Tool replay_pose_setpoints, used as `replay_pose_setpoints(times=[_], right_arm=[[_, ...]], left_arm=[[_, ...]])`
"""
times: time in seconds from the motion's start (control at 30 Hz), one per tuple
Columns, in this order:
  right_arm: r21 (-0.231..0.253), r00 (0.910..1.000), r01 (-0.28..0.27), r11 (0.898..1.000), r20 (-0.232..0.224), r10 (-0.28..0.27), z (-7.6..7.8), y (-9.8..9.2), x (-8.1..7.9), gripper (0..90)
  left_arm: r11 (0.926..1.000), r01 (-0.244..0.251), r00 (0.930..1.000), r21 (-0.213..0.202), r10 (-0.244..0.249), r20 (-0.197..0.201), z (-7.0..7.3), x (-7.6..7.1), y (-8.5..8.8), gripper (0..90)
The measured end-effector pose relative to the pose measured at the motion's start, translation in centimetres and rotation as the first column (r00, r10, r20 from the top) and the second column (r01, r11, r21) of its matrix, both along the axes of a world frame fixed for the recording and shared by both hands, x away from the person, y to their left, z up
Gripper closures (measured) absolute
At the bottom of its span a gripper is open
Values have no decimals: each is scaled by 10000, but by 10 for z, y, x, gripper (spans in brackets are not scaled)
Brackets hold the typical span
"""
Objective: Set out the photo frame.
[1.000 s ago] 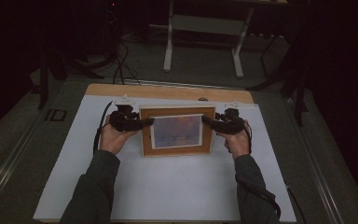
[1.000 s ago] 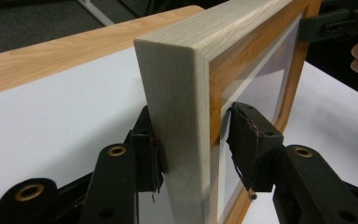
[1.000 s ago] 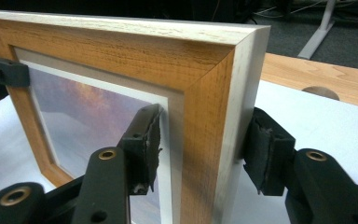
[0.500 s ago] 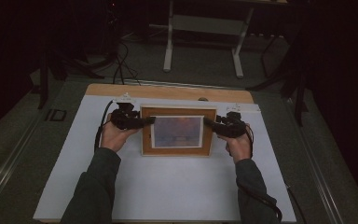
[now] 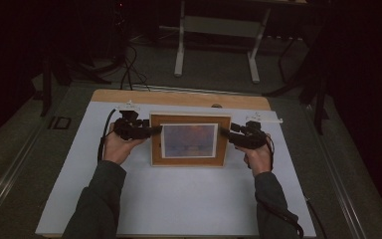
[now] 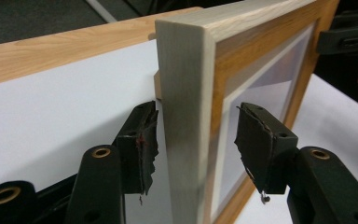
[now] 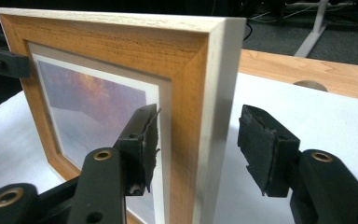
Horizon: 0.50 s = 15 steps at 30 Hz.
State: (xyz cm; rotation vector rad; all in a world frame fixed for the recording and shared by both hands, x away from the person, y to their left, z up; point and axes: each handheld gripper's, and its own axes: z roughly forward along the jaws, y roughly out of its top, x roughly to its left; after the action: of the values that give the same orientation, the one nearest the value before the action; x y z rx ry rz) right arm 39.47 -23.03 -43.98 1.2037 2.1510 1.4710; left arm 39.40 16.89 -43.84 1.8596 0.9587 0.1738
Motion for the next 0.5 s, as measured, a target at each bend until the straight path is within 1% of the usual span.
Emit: replay_pose_setpoints(times=[0.1,0.13,0.17,0.2,0.3,0.33,0.37,0.4,0.43,0.47,0.5], right_arm=[[103,10000,-25,9999,-20,25,0,-2,-2,455],[211,10000,-59,9998,-12,59,-1,-5,-4,452],[211,10000,-59,9998,-12,59,-1,-5,-4,452],[284,9999,-91,9996,-43,92,-1,-6,-6,448],[280,9999,-116,9995,-43,117,-2,-8,-8,445],[320,9999,-107,9994,17,106,-2,-10,-10,445],[320,9999,-107,9994,17,106,-2,-10,-10,445],[361,9999,-112,9993,8,111,-3,-13,-12,441],[361,9999,-112,9993,8,111,-3,-13,-12,441],[348,9999,-124,9993,-27,125,-4,-16,-15,438],[348,9999,-124,9993,-27,125,-4,-16,-15,438]], left_arm=[[10000,42,10000,35,-42,-18,0,-3,3,486],[10000,55,10000,23,-55,24,1,-5,5,486],[9999,73,10000,-72,-72,40,1,-7,7,486],[9998,72,9999,-202,-69,141,2,-12,11,486],[9996,66,9999,-290,-62,155,2,-16,16,484],[9995,-5,9998,-308,10,174,2,-20,22,482],[9995,-5,9998,-308,10,174,2,-20,22,482],[9985,-61,9997,-540,74,243,0,-24,29,482],[9985,-61,9997,-540,74,243,0,-24,29,482],[9978,-224,9995,-630,239,226,-1,-30,36,481],[9978,-224,9995,-630,239,226,-1,-30,36,481]])
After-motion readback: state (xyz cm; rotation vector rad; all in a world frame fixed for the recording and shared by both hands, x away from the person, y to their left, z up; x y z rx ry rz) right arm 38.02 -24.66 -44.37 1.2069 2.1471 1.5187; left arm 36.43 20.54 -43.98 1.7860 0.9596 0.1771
